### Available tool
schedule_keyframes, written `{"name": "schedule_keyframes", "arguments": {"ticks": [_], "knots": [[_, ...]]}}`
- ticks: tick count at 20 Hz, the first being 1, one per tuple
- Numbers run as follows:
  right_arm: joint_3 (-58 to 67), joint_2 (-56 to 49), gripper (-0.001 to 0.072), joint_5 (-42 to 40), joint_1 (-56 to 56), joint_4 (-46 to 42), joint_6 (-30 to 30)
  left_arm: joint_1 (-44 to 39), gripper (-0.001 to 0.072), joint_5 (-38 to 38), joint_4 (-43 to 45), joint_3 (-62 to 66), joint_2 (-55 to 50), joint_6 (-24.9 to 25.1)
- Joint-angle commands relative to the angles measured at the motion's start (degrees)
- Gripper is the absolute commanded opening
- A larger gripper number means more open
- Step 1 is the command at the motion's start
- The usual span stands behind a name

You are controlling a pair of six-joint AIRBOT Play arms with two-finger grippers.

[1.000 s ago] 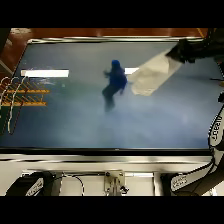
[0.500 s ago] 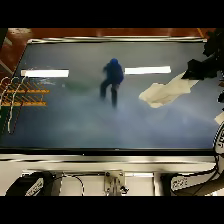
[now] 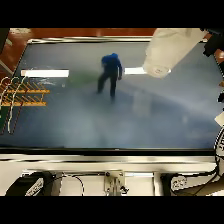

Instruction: Fold the shirts.

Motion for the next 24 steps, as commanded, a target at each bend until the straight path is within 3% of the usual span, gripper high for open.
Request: {"name": "schedule_keyframes", "arguments": {"ticks": [1, 4, 6, 9, 17, 19, 21, 24], "knots": [[-0.15, -1.07, 0.0073, 12.92, -0.11, -20.76, -1.79, 0.04, 0.0031, -0.09, 0.00, 0.00, 0.09, -0.50], [-4.00, -1.09, 0.0073, 32.20, 0.28, -42.86, -1.22, 0.04, 0.0031, 0.07, 0.02, 0.00, -0.24, -0.48], [-7.39, -0.96, 0.0073, 41.55, 0.02, -49.48, 1.18, 0.04, 0.0031, 0.07, 0.02, 0.00, -0.83, -0.48], [-14.01, -0.76, 0.0073, 47.56, -1.97, -57.37, 9.14, 0.02, 0.0031, 0.02, -0.02, 0.00, -1.33, -0.48], [-27.98, 7.34, 0.0074, 48.28, -14.84, -68.30, 14.05, 0.02, 0.0032, -0.17, 0.00, 0.00, -0.79, -0.48], [-35.19, 12.39, 0.0073, 45.70, -20.85, -65.55, 18.36, 0.02, 0.0031, -0.17, 0.00, 0.00, -0.79, -0.48], [-45.51, 19.06, 0.0073, 40.96, -24.74, -60.08, 18.99, 0.02, 0.0031, -0.15, 0.02, 0.00, -0.83, -0.46], [-61.13, 27.71, 0.0074, 36.04, -25.62, -59.23, 20.04, 0.02, 0.0031, -0.15, 0.00, 0.00, -0.76, -0.46]]}}
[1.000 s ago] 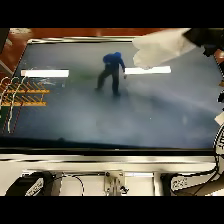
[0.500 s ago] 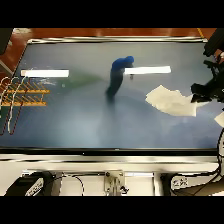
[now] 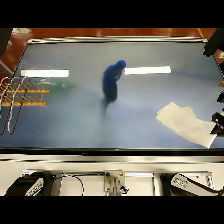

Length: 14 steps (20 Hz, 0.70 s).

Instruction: Fold the shirts.

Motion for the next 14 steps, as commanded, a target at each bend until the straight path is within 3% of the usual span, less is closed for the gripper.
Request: {"name": "schedule_keyframes", "arguments": {"ticks": [1, 5, 9, 10, 11, 12, 14], "knots": [[-17.97, 9.79, 0.0074, -5.97, -2.58, 2.95, 2.38, 0.02, 0.0031, 0.02, 0.02, 0.00, 0.07, 0.07], [-32.74, 17.31, 0.0074, -9.70, -2.60, 3.50, 4.07, 0.02, 0.0031, 0.02, 0.00, 0.00, 0.09, 0.07], [-35.67, 21.40, 0.0094, -10.56, -2.60, 3.28, 4.11, 0.02, 0.0032, 0.00, 0.00, 0.00, 0.09, 0.04], [-35.67, 21.77, 0.0226, -11.17, -2.60, 3.26, 4.13, 0.02, 0.0031, 0.02, -0.02, 0.00, 0.09, 0.04], [-35.67, 21.86, 0.0534, -11.63, -2.60, 3.26, 3.98, 0.02, 0.0032, 0.02, -0.02, 0.00, 0.09, 0.07], [-35.63, 21.86, 0.0625, -10.91, -2.60, 3.28, 2.62, 0.02, 0.0031, 0.02, -0.02, 0.00, 0.09, 0.04], [-34.05, 21.86, 0.0624, -6.69, -2.60, 1.27, 1.07, 0.02, 0.0031, 0.02, 0.00, 0.00, 0.09, 0.07]]}}
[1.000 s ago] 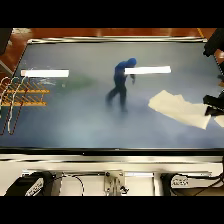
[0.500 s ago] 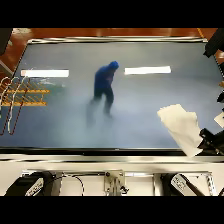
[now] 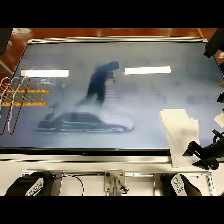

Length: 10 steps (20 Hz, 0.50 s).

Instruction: Fold the shirts.

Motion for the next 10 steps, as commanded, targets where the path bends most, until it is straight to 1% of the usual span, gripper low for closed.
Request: {"name": "schedule_keyframes", "arguments": {"ticks": [1, 2, 3, 5, 6, 7, 8, 9, 10], "knots": [[3.23, 0.76, 0.0621, 5.46, -0.02, -2.10, -2.47, -0.04, 0.0032, -0.28, 0.00, 0.00, 0.02, 0.04], [7.37, 0.81, 0.0621, 6.86, 0.04, -0.59, -2.97, -0.07, 0.0032, -1.36, 0.02, 0.00, -0.04, 0.15], [12.85, 1.53, 0.0620, 5.81, 0.04, 4.68, -2.14, -0.09, 0.0032, -3.56, 0.02, 0.00, -0.42, 0.50], [23.67, 3.67, 0.0620, 0.61, 0.04, 21.27, -2.51, -0.20, 0.0031, -7.85, 0.02, 0.00, -1.49, 0.48], [28.30, 4.68, 0.0620, -2.93, 0.55, 28.13, -2.21, -0.70, 0.0030, -9.11, 0.09, 0.00, -2.27, 0.50], [32.83, 5.55, 0.0620, -7.17, 2.49, 32.83, -2.08, -1.55, 0.0030, -9.33, 0.44, 0.00, -3.13, 0.48], [36.28, 6.03, 0.0620, -11.56, 5.75, 35.39, -1.92, -3.28, 0.0029, -9.16, 2.43, 0.04, -4.11, 0.46], [39.30, 6.19, 0.0620, -16.15, 10.54, 36.17, -2.27, -5.55, 0.0026, -9.03, 6.51, 0.20, -5.14, 0.11], [40.89, 6.16, 0.0620, -20.87, 16.41, 35.50, -2.27, -9.14, 0.0025, -8.85, 14.82, 0.74, -6.51, -4.26]]}}
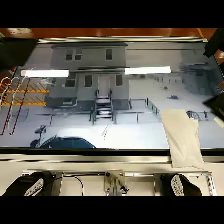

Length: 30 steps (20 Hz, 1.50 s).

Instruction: Fold the shirts.

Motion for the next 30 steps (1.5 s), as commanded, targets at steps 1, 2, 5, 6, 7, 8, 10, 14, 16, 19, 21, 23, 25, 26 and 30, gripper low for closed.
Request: {"name": "schedule_keyframes", "arguments": {"ticks": [1, 2, 5, 6, 7, 8, 10, 14, 16, 19, 21, 23, 25, 26, 30], "knots": [[9.20, 0.81, 0.0619, -17.79, 16.22, 5.88, 0.68, -9.05, 0.0025, -1.62, 23.08, 1.55, -4.33, -14.14], [9.20, -0.07, 0.0620, -21.00, 24.22, 0.59, 3.50, -13.27, 0.0025, -3.39, 36.33, 2.93, -6.45, -24.11], [9.20, -7.74, 0.0620, -17.31, 44.68, -19.61, 16.57, -23.28, 0.0028, -20.68, 65.40, 10.54, -16.24, -37.20], [9.20, -11.63, 0.0621, -13.88, 49.48, -23.17, 18.08, -24.46, 0.0029, -27.85, 68.04, 13.38, -19.96, -37.13], [9.20, -15.26, 0.0622, -10.67, 52.41, -24.04, 17.86, -24.65, 0.0033, -34.49, 68.06, 15.89, -23.71, -37.13], [9.20, -18.53, 0.0622, -7.74, 54.18, -23.69, 17.31, -24.61, 0.0086, -39.82, 67.47, 17.53, -26.86, -37.16], [9.20, -23.34, 0.0622, -2.75, 55.32, -22.99, 14.80, -24.63, 0.0502, -45.86, 66.53, 17.92, -30.82, -37.13], [9.20, -24.46, 0.0622, 1.99, 55.32, -30.27, 12.61, -24.87, 0.0612, -45.16, 63.25, 17.38, -34.01, -37.18], [9.20, -24.35, 0.0622, 3.39, 55.32, -33.83, 12.63, -24.92, 0.0612, -41.13, 63.12, 17.25, -34.10, -37.18], [9.20, -24.35, 0.0622, 3.82, 55.32, -34.69, 12.55, -24.94, 0.0611, -40.28, 63.12, 17.25, -34.25, -37.16], [9.20, -24.35, 0.0622, 3.80, 55.32, -34.69, 12.55, -24.94, 0.0611, -40.28, 63.12, 17.25, -34.25, -37.16], [9.20, -24.35, 0.0622, 3.80, 55.32, -34.71, 12.55, -24.94, 0.0612, -40.28, 63.12, 17.25, -34.25, -37.16], [9.20, -24.35, 0.0622, 3.80, 55.32, -34.69, 12.55, -24.94, 0.0611, -40.28, 63.14, 17.25, -34.25, -37.16], [9.20, -24.35, 0.0622, 3.80, 55.32, -34.69, 12.55, -24.94, 0.0611, -40.28, 63.12, 17.25, -34.25, -37.16], [9.20, -24.35, 0.0622, 3.80, 55.32, -34.69, 12.55, -24.94, 0.0612, -40.28, 63.14, 17.25, -34.25, -37.16]]}}
